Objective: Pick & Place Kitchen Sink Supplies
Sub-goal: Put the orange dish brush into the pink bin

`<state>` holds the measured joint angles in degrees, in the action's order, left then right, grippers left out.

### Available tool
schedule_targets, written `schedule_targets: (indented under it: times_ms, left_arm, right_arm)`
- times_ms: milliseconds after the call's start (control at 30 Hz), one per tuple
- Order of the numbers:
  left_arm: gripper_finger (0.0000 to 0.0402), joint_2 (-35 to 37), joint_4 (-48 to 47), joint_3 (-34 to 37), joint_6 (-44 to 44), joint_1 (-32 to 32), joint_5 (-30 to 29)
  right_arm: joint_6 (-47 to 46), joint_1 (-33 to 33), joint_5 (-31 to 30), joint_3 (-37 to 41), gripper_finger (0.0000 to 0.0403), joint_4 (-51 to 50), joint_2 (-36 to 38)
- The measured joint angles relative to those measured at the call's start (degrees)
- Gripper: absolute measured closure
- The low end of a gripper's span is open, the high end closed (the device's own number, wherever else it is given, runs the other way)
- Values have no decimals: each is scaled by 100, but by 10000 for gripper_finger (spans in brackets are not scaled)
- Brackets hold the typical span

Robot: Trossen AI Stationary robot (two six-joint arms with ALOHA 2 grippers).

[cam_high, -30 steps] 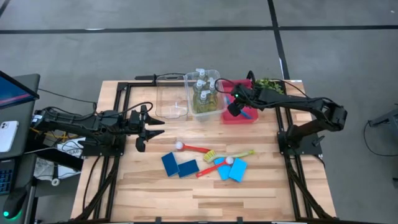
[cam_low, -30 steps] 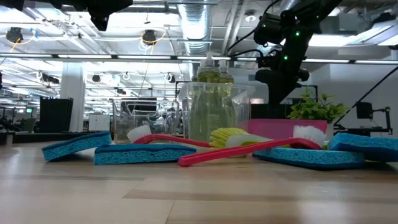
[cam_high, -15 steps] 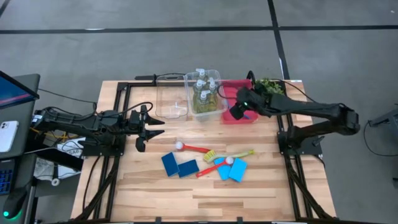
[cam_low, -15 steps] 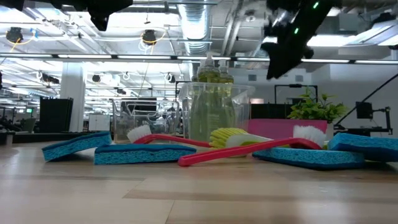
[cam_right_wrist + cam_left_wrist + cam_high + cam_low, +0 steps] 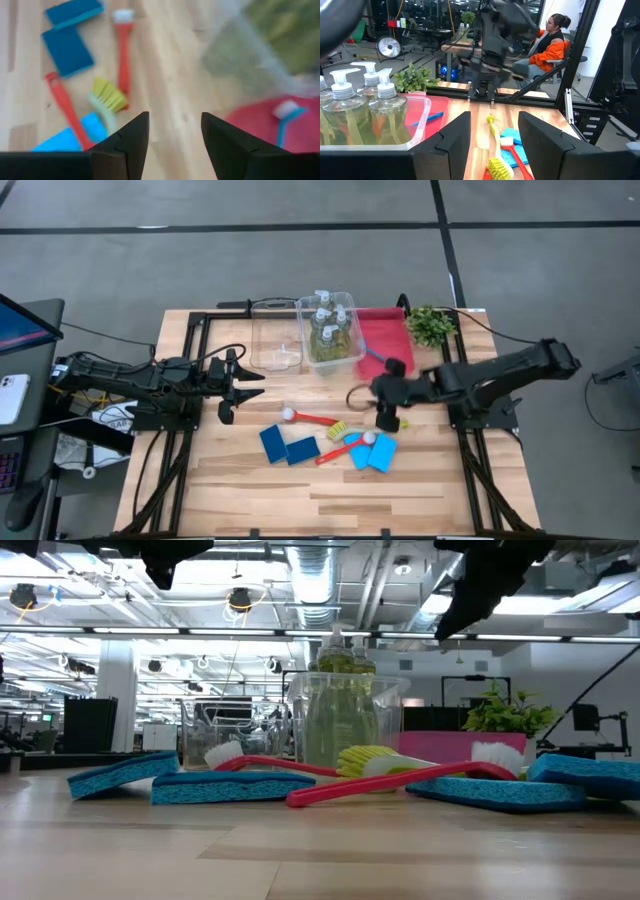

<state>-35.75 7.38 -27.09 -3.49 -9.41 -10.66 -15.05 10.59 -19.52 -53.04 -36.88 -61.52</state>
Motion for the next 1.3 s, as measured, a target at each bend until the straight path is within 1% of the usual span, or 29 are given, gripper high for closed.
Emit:
schedule_targets:
  times_ms: [67, 167, 400, 533, 633, 767, 833, 967, 1200, 1300]
  left_arm:
    - [234, 0, 0, 0, 0, 0, 0]
    - [234, 0, 0, 0, 0, 0, 0]
    - [234, 0, 0, 0, 0, 1, 0]
    - [234, 1, 0, 0, 0, 0, 0]
    - [234, 0, 0, 0, 1, 1, 0]
    - [234, 2, 0, 0, 0, 0, 0]
    - [234, 2, 0, 0, 0, 2, 0]
    - [234, 2, 0, 0, 1, 2, 0]
    - [234, 2, 0, 0, 0, 0, 0]
    - [234, 1, 0, 0, 0, 1, 0]
  right_arm:
    - [4, 191, -21, 0, 234, 220, -248]
    - [9, 332, -150, 0, 239, 825, -679]
    - [226, 169, -141, -2, 254, 2699, -1755]
    - [564, -3, -102, -2, 263, 3301, -2276]
    - [738, -112, 141, -2, 267, 3607, -2598]
    - [846, -285, 959, -7, 270, 4148, -3020]
    - [910, -359, 1302, -89, 270, 4286, -3253]
    - [1075, -451, 1497, -389, 267, 4274, -3677]
    - [1356, -511, 1518, -963, 264, 4036, -4386]
    - [1368, -543, 1525, -1142, 266, 3999, -4546]
